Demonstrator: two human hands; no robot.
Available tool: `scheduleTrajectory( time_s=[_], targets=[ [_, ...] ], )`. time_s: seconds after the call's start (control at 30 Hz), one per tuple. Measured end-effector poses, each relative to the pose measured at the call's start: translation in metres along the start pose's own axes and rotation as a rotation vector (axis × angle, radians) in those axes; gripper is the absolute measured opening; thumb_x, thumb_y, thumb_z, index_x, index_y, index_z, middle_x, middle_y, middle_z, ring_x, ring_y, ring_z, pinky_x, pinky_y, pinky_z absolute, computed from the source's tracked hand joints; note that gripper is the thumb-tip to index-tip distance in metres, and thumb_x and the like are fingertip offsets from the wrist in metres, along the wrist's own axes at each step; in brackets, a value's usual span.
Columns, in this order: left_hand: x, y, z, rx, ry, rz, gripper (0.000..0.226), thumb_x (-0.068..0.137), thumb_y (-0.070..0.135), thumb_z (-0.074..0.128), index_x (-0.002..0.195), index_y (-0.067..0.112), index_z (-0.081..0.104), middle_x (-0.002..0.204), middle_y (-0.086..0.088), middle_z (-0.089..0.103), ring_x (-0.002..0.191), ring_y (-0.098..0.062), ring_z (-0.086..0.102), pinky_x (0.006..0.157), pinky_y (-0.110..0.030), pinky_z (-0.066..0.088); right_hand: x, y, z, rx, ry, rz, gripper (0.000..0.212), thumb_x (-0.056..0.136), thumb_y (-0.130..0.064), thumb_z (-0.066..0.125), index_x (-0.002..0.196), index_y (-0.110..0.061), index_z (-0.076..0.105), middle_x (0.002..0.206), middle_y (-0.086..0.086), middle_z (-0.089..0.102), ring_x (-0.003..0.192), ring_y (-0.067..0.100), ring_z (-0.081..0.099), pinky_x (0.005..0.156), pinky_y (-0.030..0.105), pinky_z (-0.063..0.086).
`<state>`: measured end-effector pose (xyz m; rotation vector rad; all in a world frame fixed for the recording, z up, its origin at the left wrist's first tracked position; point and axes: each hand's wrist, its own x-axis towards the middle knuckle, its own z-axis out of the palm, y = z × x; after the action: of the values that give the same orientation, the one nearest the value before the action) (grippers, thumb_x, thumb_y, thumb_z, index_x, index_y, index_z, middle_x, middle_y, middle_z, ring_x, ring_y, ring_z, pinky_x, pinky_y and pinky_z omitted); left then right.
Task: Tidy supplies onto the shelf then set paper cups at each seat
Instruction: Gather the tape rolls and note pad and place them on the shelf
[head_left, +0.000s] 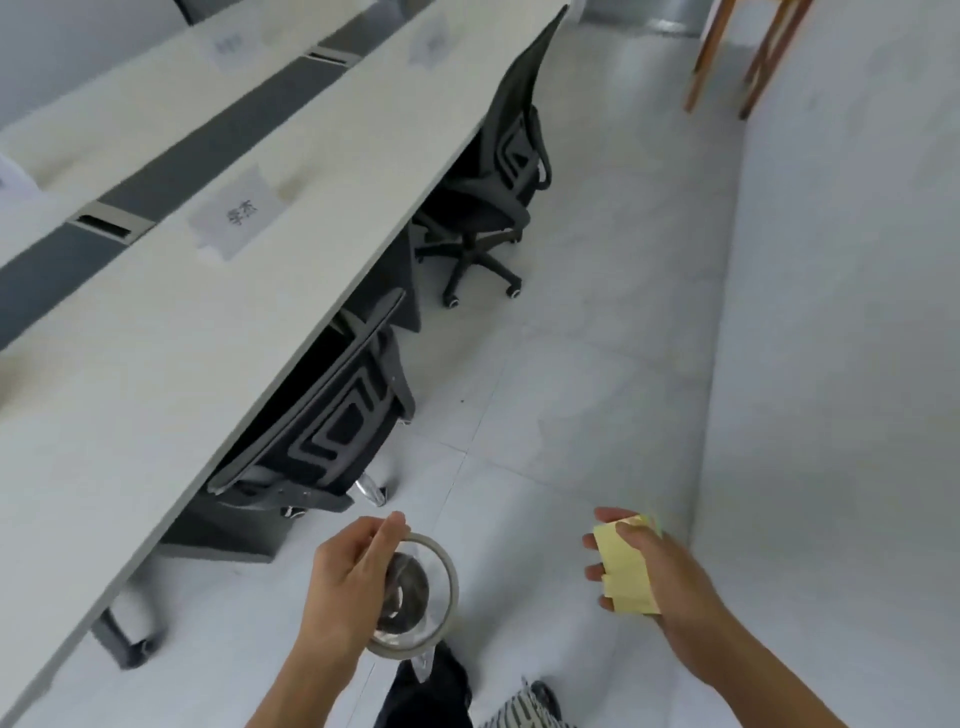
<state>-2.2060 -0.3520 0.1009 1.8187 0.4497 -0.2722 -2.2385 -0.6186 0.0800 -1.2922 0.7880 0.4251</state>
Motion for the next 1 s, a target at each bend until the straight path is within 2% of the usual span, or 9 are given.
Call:
scheduleTrajectory(
  time_s=[0.13,0.27,0.37,0.47,0.6,0.77,0.9,1.0],
  targets=[
    [0.060,0.019,0.030,0.039,-0.039,-0.037,0.041,0.093,0.028,0.058,0.083,-0.012,0.062,0.062,-0.013,0.047,0.060,-0.022,0.042,0.058,-0.028,0.036,0.046,-0.029,-0.018,0.005,0.058,0.007,0.025,0.098,-0.018,0.045,0.108,-0.017,0.067,0.106,0.016,0.070,0.076,0.027,0.066,0.067,0.037,0.051],
    [0.147,0.054,0.068,0.090,-0.074,-0.037,0.038,0.092,0.031,0.058,0.080,-0.003,0.067,0.070,-0.014,0.056,0.066,-0.025,0.049,0.063,-0.031,0.042,0.101,-0.076,-0.024,0.058,0.131,-0.037,0.024,0.098,-0.020,0.046,0.107,-0.021,0.068,0.108,0.014,0.071,0.080,0.027,0.067,0.071,0.040,0.053],
    [0.214,0.102,0.102,0.117,-0.127,0.000,0.040,0.092,0.032,0.058,0.078,-0.005,0.066,0.065,-0.015,0.052,0.061,-0.025,0.046,0.061,-0.036,0.041,0.136,-0.126,-0.032,0.097,0.209,-0.060,0.024,0.098,-0.021,0.047,0.108,-0.022,0.068,0.108,0.014,0.070,0.082,0.027,0.067,0.072,0.041,0.053],
    [0.271,0.164,0.138,0.141,-0.205,0.081,0.036,0.092,0.030,0.057,0.073,0.001,0.066,0.061,-0.015,0.055,0.059,-0.027,0.051,0.061,-0.030,0.044,0.161,-0.182,-0.040,0.164,0.257,-0.114,0.024,0.097,-0.020,0.047,0.110,-0.022,0.068,0.107,0.013,0.071,0.082,0.027,0.068,0.073,0.042,0.053],
    [0.331,0.239,0.196,0.180,-0.316,0.140,0.027,0.093,0.030,0.055,0.080,0.010,0.068,0.073,-0.010,0.065,0.070,-0.020,0.061,0.063,-0.025,0.047,0.190,-0.238,-0.064,0.249,0.364,-0.179,0.023,0.097,-0.019,0.048,0.108,-0.026,0.067,0.104,0.010,0.071,0.085,0.028,0.067,0.073,0.043,0.053],
    [0.391,0.293,0.285,0.179,-0.392,0.139,0.031,0.093,0.028,0.056,0.080,0.002,0.068,0.069,-0.011,0.064,0.064,-0.019,0.059,0.063,-0.027,0.047,0.244,-0.283,-0.115,0.312,0.470,-0.155,0.022,0.097,-0.019,0.050,0.108,-0.027,0.067,0.105,0.011,0.071,0.084,0.030,0.068,0.074,0.043,0.053],
    [0.434,0.328,0.362,0.218,-0.400,0.132,0.030,0.093,0.025,0.057,0.078,0.001,0.068,0.066,-0.011,0.060,0.060,-0.017,0.054,0.061,-0.024,0.044,0.305,-0.326,-0.176,0.325,0.472,-0.127,0.021,0.097,-0.019,0.050,0.109,-0.023,0.067,0.107,0.013,0.070,0.084,0.031,0.068,0.073,0.043,0.052],
    [0.465,0.367,0.413,0.197,-0.381,0.107,0.031,0.092,0.025,0.058,0.077,0.000,0.068,0.064,-0.012,0.057,0.061,-0.021,0.052,0.062,-0.028,0.043,0.347,-0.377,-0.221,0.306,0.461,-0.128,0.021,0.097,-0.020,0.050,0.111,-0.022,0.066,0.108,0.013,0.069,0.085,0.031,0.068,0.074,0.042,0.052]
  ],
)
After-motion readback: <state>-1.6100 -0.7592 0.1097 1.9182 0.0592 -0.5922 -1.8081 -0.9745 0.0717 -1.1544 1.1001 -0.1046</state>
